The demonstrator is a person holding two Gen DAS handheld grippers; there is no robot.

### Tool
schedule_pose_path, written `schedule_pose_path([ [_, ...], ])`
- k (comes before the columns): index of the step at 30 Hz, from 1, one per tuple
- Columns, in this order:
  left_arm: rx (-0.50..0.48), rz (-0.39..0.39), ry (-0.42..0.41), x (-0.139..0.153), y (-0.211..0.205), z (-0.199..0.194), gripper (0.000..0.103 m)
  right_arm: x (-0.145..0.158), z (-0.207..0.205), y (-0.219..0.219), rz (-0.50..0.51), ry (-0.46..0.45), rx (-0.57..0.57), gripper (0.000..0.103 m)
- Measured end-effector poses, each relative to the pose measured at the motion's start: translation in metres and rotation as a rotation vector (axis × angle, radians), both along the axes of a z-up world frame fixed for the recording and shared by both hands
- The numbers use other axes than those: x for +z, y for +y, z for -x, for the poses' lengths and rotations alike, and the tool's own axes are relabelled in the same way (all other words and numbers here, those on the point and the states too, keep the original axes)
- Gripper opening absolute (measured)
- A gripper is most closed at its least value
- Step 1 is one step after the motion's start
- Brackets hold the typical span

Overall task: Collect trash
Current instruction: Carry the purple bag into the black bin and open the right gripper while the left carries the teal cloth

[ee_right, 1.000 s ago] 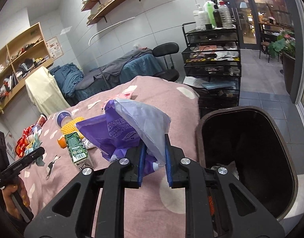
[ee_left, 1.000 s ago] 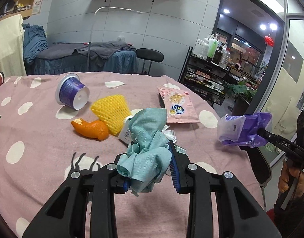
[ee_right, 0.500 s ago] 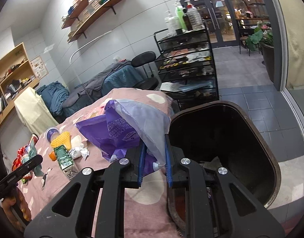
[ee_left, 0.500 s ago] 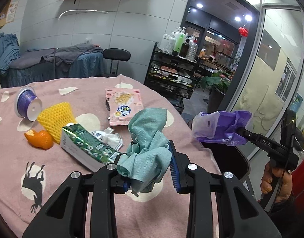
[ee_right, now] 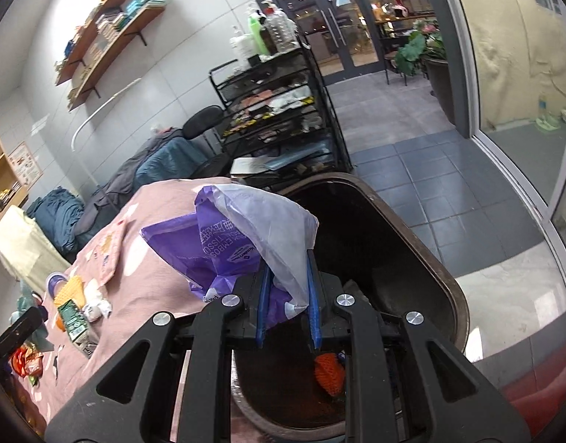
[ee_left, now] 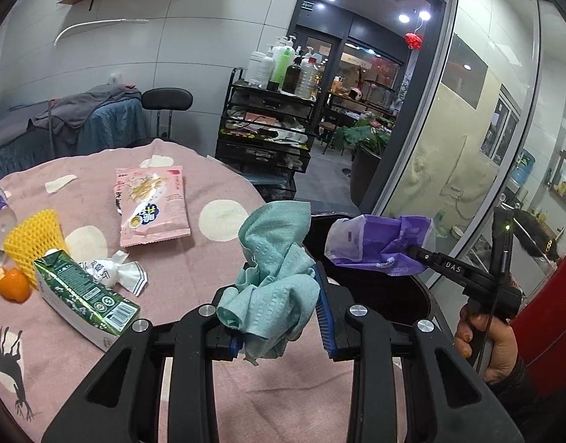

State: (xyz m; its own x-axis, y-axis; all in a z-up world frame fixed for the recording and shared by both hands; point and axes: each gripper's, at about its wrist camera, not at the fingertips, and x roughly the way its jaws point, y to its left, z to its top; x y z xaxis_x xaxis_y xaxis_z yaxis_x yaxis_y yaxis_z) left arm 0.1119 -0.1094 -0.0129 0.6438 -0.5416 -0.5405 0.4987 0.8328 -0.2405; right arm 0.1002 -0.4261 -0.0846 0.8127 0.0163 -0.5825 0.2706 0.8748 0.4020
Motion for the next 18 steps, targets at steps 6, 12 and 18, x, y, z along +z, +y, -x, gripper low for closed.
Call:
schedule_pose_path([
  [6,-0.046,-0.003,0.015,-0.001,-0.020,-0.001,0.032,-0.021,-0.004,-0.014,-0.017,0.070,-0.046,0.019],
  [12,-0.074,-0.001,0.031,-0.005,-0.029,-0.002,0.032,-0.043,-0.010,-0.020,-0.023,0.140,-0.078,0.019],
  [18,-0.094,0.005,0.053,-0.007,-0.035,-0.004,0.032,-0.058,-0.009,-0.024,-0.045,0.174,-0.122,0.068],
])
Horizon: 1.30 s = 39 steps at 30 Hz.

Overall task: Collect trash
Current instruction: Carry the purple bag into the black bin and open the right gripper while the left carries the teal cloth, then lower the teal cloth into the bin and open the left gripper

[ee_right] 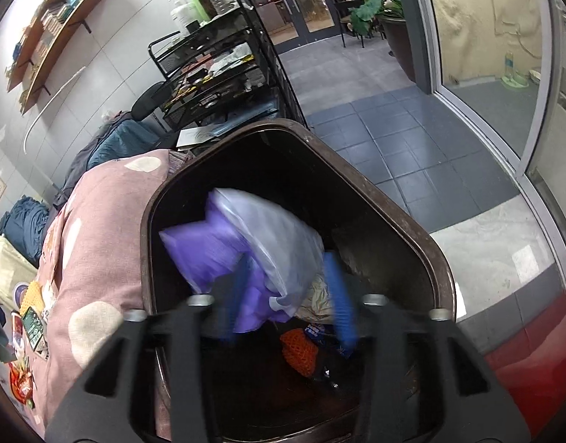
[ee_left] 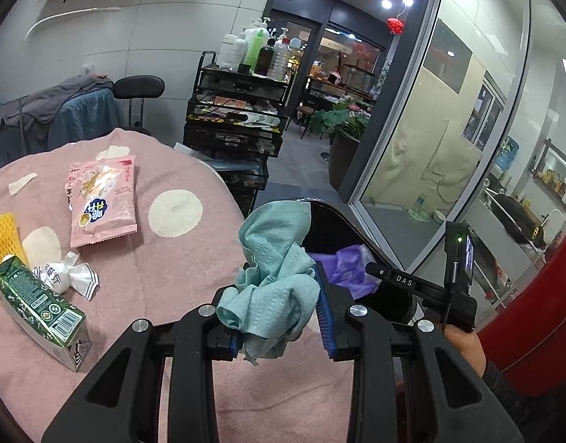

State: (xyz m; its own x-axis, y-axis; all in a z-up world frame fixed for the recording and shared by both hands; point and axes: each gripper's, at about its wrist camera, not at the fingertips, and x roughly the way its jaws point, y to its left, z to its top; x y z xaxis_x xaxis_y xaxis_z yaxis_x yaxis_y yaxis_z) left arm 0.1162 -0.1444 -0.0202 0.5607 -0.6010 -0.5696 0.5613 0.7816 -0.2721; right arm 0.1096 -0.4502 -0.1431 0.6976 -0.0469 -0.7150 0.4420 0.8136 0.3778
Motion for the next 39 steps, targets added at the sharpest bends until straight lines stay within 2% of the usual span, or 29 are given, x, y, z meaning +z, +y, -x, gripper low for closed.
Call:
schedule_pose_path([
  [1,-0.003,0.001,0.005,-0.001,-0.001,-0.001,0.032,0.000,0.002,0.000,0.005,-0.005,-0.016,0.080],
  [10,-0.037,-0.011,0.003,0.001,-0.015,-0.002,0.032,0.018,0.018,0.005,0.071,-0.074,-0.025,0.086],
  [24,-0.145,-0.020,0.042,-0.002,-0.067,-0.022,0.032,0.054,0.040,0.009,0.151,-0.181,-0.075,0.091],
  [31,-0.193,-0.067,0.082,-0.013,-0.104,-0.037,0.032,0.068,0.056,0.008,0.205,-0.226,-0.116,0.094],
  [39,-0.223,-0.123,0.112,-0.026,-0.128,-0.046,0.032,0.068,0.065,-0.006,0.175,-0.221,-0.163,0.094],
])
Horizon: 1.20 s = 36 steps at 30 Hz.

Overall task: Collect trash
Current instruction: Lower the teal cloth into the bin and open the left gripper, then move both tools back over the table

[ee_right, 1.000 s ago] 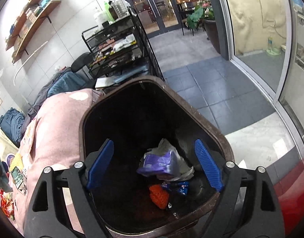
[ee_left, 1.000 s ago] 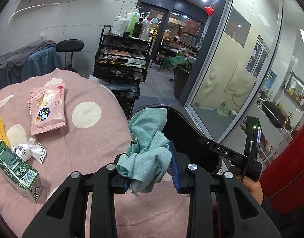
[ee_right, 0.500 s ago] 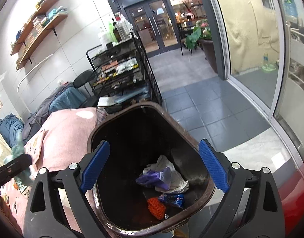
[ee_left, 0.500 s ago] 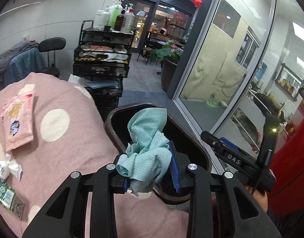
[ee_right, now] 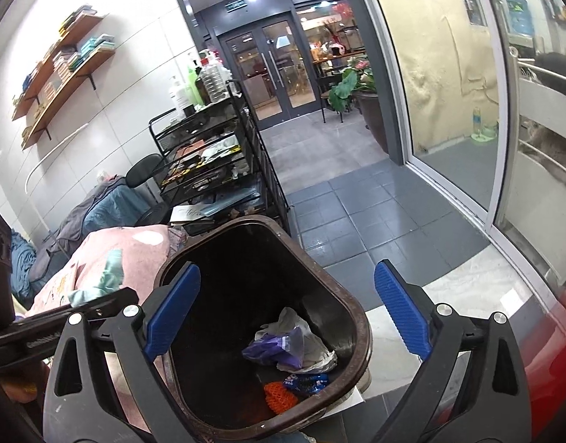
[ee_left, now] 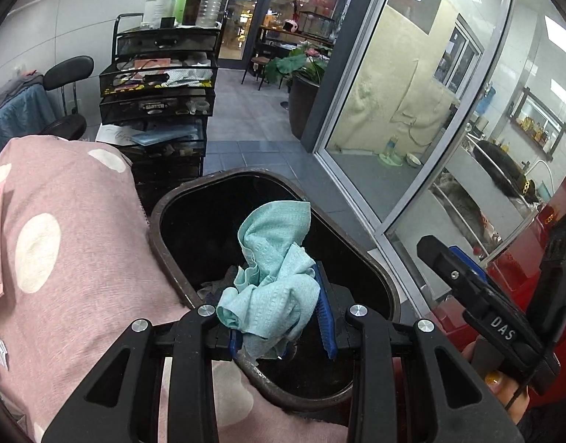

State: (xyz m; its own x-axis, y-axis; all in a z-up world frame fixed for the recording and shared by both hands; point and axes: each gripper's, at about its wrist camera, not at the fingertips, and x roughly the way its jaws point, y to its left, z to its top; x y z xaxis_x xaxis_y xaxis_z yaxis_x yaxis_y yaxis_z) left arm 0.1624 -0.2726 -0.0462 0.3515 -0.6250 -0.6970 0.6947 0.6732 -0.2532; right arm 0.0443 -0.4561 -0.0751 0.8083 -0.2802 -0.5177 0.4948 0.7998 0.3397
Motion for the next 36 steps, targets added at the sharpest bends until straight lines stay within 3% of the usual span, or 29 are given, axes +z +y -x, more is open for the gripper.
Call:
schedule_pose_path([
  [6,-0.002,-0.025,0.008,-0.007,-0.010,-0.003,0.034,-0.002,0.003,-0.008,-0.012,0.002,-0.028,0.094],
  [8,-0.002,-0.027,0.006,-0.007,-0.013,-0.004,0.041,-0.003,0.003,-0.010,-0.020,0.003,-0.035,0.094],
  [10,0.005,-0.022,0.010,-0.008,-0.013,-0.004,0.064,-0.004,0.004,-0.011,-0.026,0.003,-0.041,0.095],
  [13,0.013,0.002,0.010,-0.008,-0.011,-0.003,0.081,-0.004,0.005,-0.014,-0.026,0.003,-0.050,0.096],
  [19,0.022,0.015,-0.037,0.000,-0.005,0.003,0.096,-0.006,0.004,-0.015,-0.031,0.005,-0.064,0.097],
  [28,0.055,0.047,-0.098,0.017,0.011,0.012,0.097,-0.006,0.004,-0.016,-0.036,0.000,-0.062,0.097],
  [36,0.133,0.033,-0.277,0.044,0.040,0.040,0.098,0.001,-0.003,-0.003,-0.009,-0.016,-0.002,0.097],
])
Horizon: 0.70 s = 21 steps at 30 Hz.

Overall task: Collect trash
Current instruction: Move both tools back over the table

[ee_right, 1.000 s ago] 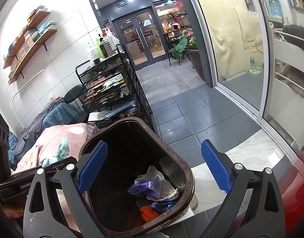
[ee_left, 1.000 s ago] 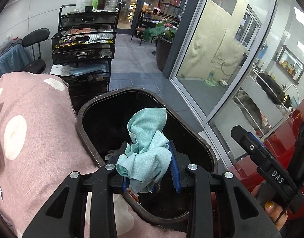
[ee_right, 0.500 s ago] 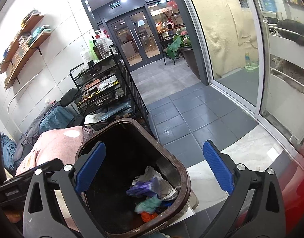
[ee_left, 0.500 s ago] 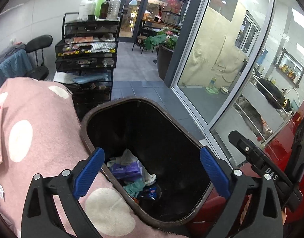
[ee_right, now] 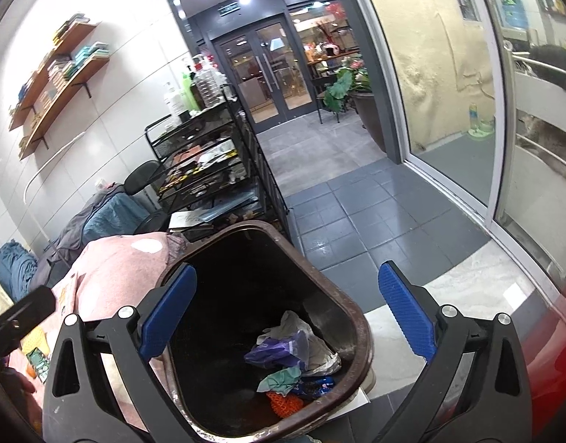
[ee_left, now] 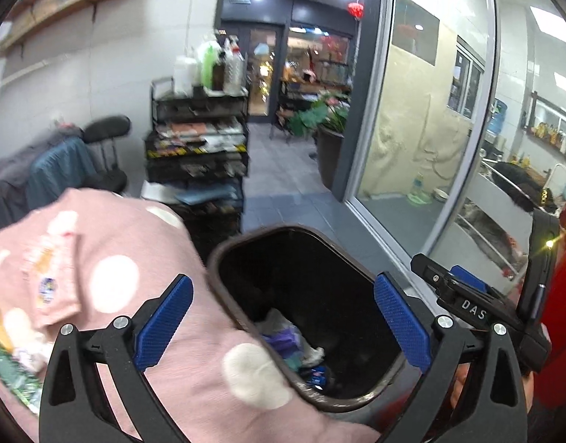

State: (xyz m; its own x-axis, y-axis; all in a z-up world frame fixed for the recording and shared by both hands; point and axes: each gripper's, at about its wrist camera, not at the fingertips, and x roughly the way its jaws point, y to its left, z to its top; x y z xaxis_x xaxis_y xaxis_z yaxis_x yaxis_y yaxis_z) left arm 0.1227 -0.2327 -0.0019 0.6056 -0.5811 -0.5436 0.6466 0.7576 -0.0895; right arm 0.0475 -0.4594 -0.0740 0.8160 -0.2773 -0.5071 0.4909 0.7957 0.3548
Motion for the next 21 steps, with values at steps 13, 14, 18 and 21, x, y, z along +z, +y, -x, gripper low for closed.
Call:
schedule_pose_path([
  [13,0.157,0.051,-0.036,0.007,0.078,0.015,0.098,0.024,-0.030,0.061,0.100,-0.022,0.239,0.097],
  [14,0.173,0.052,-0.036,0.007,0.085,0.016,0.098,0.025,-0.032,0.067,0.103,-0.020,0.256,0.097],
  [18,0.254,0.026,-0.054,0.004,0.108,0.019,0.098,0.027,-0.045,0.089,0.110,-0.010,0.343,0.097],
  [21,0.303,0.014,-0.052,0.002,0.127,0.021,0.098,0.029,-0.053,0.105,0.113,-0.013,0.399,0.097],
])
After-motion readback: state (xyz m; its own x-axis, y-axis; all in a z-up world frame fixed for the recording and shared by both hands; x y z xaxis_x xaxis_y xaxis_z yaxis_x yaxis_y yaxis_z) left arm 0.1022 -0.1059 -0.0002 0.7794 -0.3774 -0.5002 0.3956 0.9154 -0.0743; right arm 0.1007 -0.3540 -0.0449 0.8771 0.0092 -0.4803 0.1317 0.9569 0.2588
